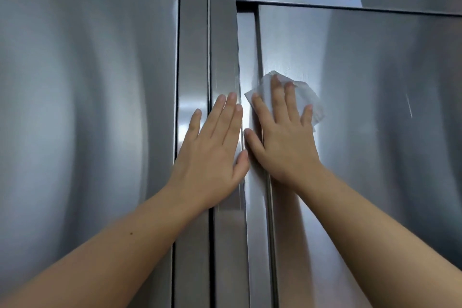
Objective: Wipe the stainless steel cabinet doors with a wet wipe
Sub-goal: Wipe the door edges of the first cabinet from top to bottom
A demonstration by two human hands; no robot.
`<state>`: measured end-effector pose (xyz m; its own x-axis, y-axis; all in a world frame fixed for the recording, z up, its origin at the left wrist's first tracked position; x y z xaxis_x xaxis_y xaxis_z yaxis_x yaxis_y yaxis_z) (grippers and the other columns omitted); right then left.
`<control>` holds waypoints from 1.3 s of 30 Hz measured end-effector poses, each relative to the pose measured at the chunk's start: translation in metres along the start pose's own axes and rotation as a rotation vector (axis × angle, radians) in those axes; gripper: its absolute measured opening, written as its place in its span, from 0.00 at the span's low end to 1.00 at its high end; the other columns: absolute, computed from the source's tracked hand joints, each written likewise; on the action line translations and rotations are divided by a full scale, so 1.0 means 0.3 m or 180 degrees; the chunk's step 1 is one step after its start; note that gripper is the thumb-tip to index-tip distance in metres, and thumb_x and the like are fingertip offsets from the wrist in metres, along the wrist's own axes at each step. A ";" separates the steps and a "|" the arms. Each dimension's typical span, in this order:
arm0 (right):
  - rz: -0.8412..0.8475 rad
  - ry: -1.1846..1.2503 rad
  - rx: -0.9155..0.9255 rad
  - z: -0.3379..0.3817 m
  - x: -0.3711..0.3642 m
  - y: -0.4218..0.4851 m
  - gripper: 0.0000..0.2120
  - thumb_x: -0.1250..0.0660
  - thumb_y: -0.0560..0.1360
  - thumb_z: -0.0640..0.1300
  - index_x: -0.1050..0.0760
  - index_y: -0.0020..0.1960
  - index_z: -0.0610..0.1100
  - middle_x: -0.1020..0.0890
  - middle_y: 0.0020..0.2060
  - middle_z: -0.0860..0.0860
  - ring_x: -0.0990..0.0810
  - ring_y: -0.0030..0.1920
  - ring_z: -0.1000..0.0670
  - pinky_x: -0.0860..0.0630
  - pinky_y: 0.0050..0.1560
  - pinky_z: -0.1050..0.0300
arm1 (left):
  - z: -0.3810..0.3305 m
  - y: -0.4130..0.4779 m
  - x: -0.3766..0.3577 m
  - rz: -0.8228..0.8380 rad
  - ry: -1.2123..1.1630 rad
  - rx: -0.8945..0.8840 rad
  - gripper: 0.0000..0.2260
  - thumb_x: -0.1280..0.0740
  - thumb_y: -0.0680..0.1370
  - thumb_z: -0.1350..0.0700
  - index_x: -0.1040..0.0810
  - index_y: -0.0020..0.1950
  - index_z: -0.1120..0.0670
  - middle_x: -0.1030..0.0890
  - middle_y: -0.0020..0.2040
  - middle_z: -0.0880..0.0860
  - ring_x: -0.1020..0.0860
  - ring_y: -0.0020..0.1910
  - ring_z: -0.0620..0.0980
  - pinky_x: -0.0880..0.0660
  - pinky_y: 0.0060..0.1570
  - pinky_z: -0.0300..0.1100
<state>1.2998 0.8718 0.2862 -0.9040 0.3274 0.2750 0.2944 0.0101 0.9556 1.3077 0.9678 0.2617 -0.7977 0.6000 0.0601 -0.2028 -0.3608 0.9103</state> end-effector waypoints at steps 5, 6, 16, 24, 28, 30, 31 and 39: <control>-0.0039 0.0285 0.0095 0.019 -0.036 -0.157 0.28 0.47 0.78 0.54 0.47 0.76 0.47 0.58 0.75 0.43 0.66 0.74 0.45 0.56 0.70 0.37 | -0.020 -0.047 -0.001 -0.0021 -0.0095 -0.0027 0.29 0.47 0.75 0.49 0.37 0.72 0.64 0.38 0.73 0.61 0.39 0.72 0.58 0.43 0.67 0.55; -0.0043 0.0329 0.0069 0.024 -0.045 -0.198 0.28 0.48 0.78 0.54 0.45 0.75 0.46 0.56 0.75 0.43 0.64 0.74 0.44 0.55 0.70 0.37 | -0.025 -0.061 -0.005 0.0018 -0.0099 -0.0025 0.29 0.47 0.75 0.49 0.38 0.72 0.64 0.39 0.73 0.61 0.40 0.72 0.58 0.44 0.67 0.55; -0.0011 0.0266 0.0134 0.019 -0.040 -0.177 0.28 0.43 0.79 0.52 0.45 0.75 0.45 0.56 0.76 0.44 0.59 0.75 0.43 0.55 0.69 0.35 | -0.041 -0.121 -0.013 0.0196 -0.0114 -0.0067 0.28 0.48 0.76 0.49 0.40 0.73 0.63 0.41 0.74 0.61 0.42 0.73 0.57 0.45 0.69 0.54; -0.0015 0.0374 -0.0019 0.041 -0.079 -0.319 0.29 0.50 0.77 0.54 0.42 0.74 0.43 0.49 0.75 0.39 0.54 0.75 0.38 0.54 0.69 0.39 | -0.066 -0.171 -0.024 0.0168 -0.0198 0.0068 0.29 0.46 0.76 0.49 0.40 0.73 0.64 0.42 0.74 0.61 0.43 0.74 0.57 0.44 0.69 0.54; 0.0096 0.0157 0.0054 0.058 -0.107 -0.431 0.29 0.48 0.76 0.54 0.36 0.72 0.40 0.41 0.72 0.36 0.44 0.72 0.35 0.50 0.66 0.36 | -0.094 -0.243 -0.028 0.0191 -0.0154 0.0020 0.30 0.44 0.75 0.48 0.39 0.73 0.64 0.40 0.74 0.61 0.43 0.73 0.57 0.43 0.69 0.57; 0.0141 0.0131 0.0075 0.058 -0.107 -0.430 0.30 0.48 0.75 0.55 0.37 0.72 0.40 0.41 0.72 0.36 0.46 0.72 0.36 0.50 0.66 0.36 | -0.100 -0.262 -0.028 0.0181 -0.0148 0.0015 0.31 0.44 0.75 0.47 0.39 0.73 0.64 0.40 0.73 0.61 0.42 0.73 0.58 0.43 0.69 0.56; 0.0154 0.0126 0.0097 0.057 -0.103 -0.418 0.30 0.49 0.75 0.55 0.38 0.73 0.40 0.42 0.72 0.36 0.49 0.72 0.37 0.50 0.66 0.36 | -0.101 -0.265 -0.029 0.0170 -0.0147 0.0017 0.31 0.44 0.75 0.47 0.39 0.73 0.64 0.40 0.73 0.61 0.42 0.73 0.58 0.43 0.69 0.56; 0.0160 0.0354 -0.0083 0.040 -0.098 -0.321 0.30 0.44 0.78 0.53 0.50 0.76 0.46 0.56 0.75 0.40 0.65 0.73 0.45 0.58 0.70 0.38 | -0.100 -0.267 -0.036 0.0211 -0.0194 0.0040 0.31 0.44 0.75 0.48 0.41 0.73 0.64 0.42 0.74 0.61 0.43 0.74 0.57 0.44 0.69 0.56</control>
<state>1.3017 0.8725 0.1850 -0.9175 0.2199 0.3313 0.3333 -0.0289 0.9424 1.3156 0.9687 0.1759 -0.7731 0.6176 0.1447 -0.1434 -0.3924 0.9085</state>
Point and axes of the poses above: each hand's wrist, its own y-axis towards the middle knuckle, its own x-axis out of the back of the hand, z = x × y, the point moved 10 cm from there along y, towards the middle knuckle
